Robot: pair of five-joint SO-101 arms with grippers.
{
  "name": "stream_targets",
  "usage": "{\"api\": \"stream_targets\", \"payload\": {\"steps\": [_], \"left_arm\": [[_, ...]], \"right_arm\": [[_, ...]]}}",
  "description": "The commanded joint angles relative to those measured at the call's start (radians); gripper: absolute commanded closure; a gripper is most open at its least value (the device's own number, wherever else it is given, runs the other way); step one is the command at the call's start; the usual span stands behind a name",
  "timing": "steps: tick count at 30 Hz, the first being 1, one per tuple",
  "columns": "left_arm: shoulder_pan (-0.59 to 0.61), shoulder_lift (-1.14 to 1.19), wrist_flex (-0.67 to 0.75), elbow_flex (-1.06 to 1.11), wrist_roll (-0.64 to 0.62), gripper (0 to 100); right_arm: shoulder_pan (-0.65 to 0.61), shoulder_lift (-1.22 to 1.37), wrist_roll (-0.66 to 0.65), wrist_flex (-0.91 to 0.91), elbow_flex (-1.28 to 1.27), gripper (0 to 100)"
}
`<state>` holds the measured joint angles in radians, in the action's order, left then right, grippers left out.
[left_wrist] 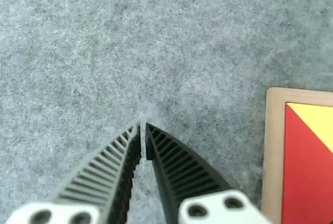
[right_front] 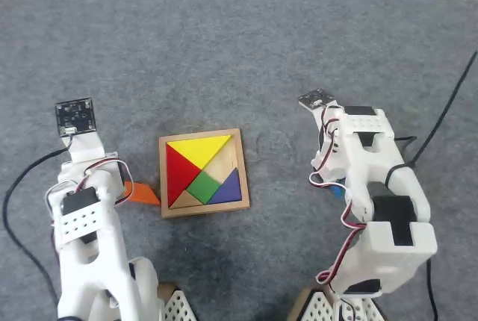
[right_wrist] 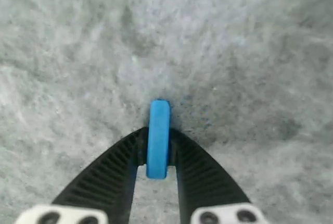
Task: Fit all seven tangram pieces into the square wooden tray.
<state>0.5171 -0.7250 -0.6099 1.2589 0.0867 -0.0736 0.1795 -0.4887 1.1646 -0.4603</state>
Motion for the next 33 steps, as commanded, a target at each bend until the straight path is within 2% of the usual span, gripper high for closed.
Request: {"api": "stream_targets", "payload": {"steps": [1, 7, 10, 17, 20, 23, 28, 33], "left_arm": [[-0.009, -0.037, 0.021, -0.01, 0.014, 98], [-0.009, -0.037, 0.021, -0.01, 0.014, 98], [-0.009, -0.037, 0.021, -0.01, 0.014, 98], [-0.009, -0.037, 0.021, -0.01, 0.014, 98], [-0.008, -0.037, 0.021, -0.01, 0.014, 98], [-0.008, -0.037, 0.021, -0.01, 0.014, 98], [-0.008, -0.037, 0.021, -0.01, 0.014, 98], [-0.008, -0.037, 0.021, -0.01, 0.014, 98]], "right_arm": [[0.001, -0.03, -0.011, 0.09, 0.092, 98.3], [-0.038, -0.031, -0.014, 0.248, 0.322, 98.3], [-0.114, -0.03, -0.015, 0.288, 0.4, 98.3], [-0.42, -0.019, -0.006, 0.134, 0.408, 98.3], [-0.507, -0.015, 0.0, 0.03, 0.407, 98.3], [-0.545, 0.025, 0.057, -0.045, 0.425, 98.3], [-0.558, 0.173, 0.18, -0.068, 0.517, 98.3], [-0.601, 0.257, 0.189, -0.022, 0.621, 98.0]]}}
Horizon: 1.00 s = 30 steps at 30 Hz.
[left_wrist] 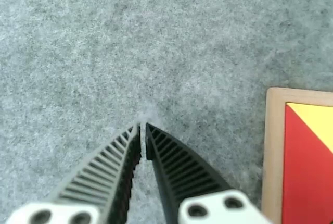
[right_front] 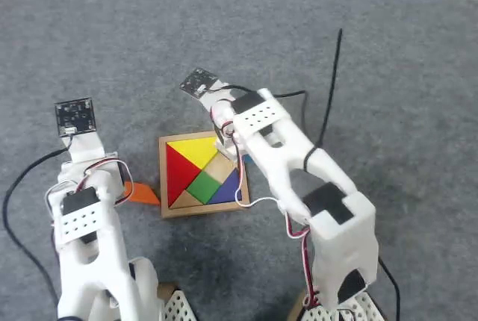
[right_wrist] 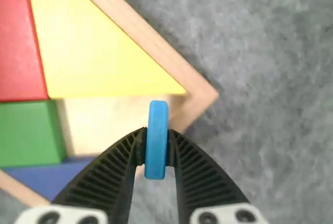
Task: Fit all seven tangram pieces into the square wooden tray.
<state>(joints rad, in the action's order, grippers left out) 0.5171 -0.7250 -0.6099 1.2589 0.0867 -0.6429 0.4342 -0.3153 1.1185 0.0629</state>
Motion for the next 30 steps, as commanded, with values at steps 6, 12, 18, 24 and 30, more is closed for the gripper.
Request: {"api": "stream_targets", "payload": {"steps": [6, 12, 18, 24, 30], "left_arm": [[-0.008, -0.037, 0.021, -0.01, 0.014, 98], [-0.008, -0.037, 0.021, -0.01, 0.014, 98], [-0.008, -0.037, 0.021, -0.01, 0.014, 98], [-0.008, -0.037, 0.021, -0.01, 0.014, 98], [-0.008, -0.037, 0.021, -0.01, 0.014, 98]], "right_arm": [[-0.042, 0.068, 0.041, 0.019, 0.117, 97.8], [-0.044, 0.081, 0.107, 0.03, 0.117, 97.2], [-0.087, 0.081, 0.103, 0.081, 0.127, 82.0], [-0.104, 0.081, 0.101, 0.166, 0.192, 77.8], [-0.101, 0.081, 0.109, 0.289, 0.272, 77.7]]}}
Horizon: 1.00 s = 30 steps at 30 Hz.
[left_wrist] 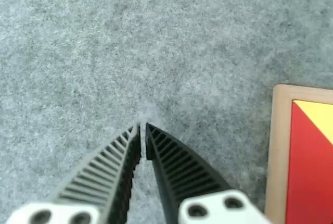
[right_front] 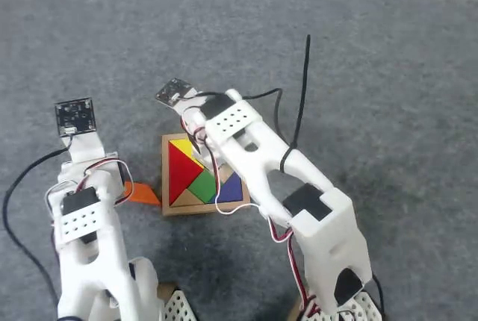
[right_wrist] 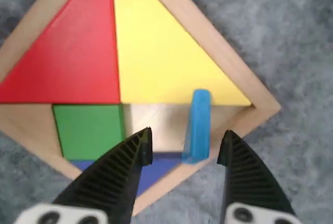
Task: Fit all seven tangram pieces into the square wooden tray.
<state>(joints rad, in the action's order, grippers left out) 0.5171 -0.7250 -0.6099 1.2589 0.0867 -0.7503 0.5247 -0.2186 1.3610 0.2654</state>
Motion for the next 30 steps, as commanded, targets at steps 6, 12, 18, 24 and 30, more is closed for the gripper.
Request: {"api": "stream_targets", "payload": {"steps": [6, 12, 18, 24, 30], "left_arm": [[-0.008, -0.037, 0.021, -0.01, 0.014, 98], [-0.008, -0.037, 0.021, -0.01, 0.014, 98], [-0.008, -0.037, 0.021, -0.01, 0.014, 98], [-0.008, -0.037, 0.021, -0.01, 0.014, 98], [-0.008, -0.037, 0.021, -0.01, 0.014, 98]], "right_arm": [[-0.007, -0.01, 0.014, 0.051, 0.069, 77.8], [-0.054, -0.01, 0.015, 0.067, 0.069, 77.8], [-0.064, -0.012, 0.015, 0.079, 0.069, 77.8], [-0.056, -0.028, 0.012, 0.081, 0.071, 77.9], [0.005, -0.108, 0.006, 0.102, 0.066, 77.9]]}}
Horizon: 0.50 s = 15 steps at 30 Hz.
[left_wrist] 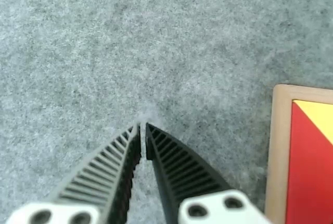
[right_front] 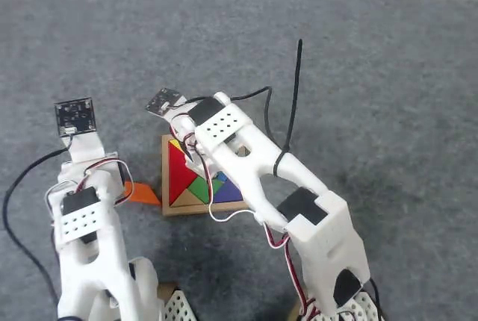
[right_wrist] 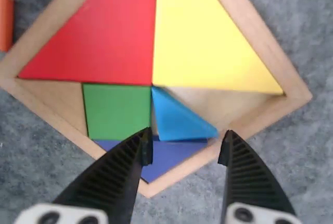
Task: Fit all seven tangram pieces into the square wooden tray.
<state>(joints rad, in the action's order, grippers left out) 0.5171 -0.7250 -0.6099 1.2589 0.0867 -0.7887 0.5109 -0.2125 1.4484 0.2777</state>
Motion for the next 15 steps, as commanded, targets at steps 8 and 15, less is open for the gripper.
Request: {"api": "stream_targets", "payload": {"steps": [8, 15], "left_arm": [[-0.008, -0.037, 0.021, -0.01, 0.014, 98], [-0.008, -0.037, 0.021, -0.01, 0.014, 98]], "right_arm": [[0.059, -0.01, -0.118, -0.01, 0.052, 96.4], [0.064, 0.05, -0.219, -0.079, 0.055, 94.0]]}}
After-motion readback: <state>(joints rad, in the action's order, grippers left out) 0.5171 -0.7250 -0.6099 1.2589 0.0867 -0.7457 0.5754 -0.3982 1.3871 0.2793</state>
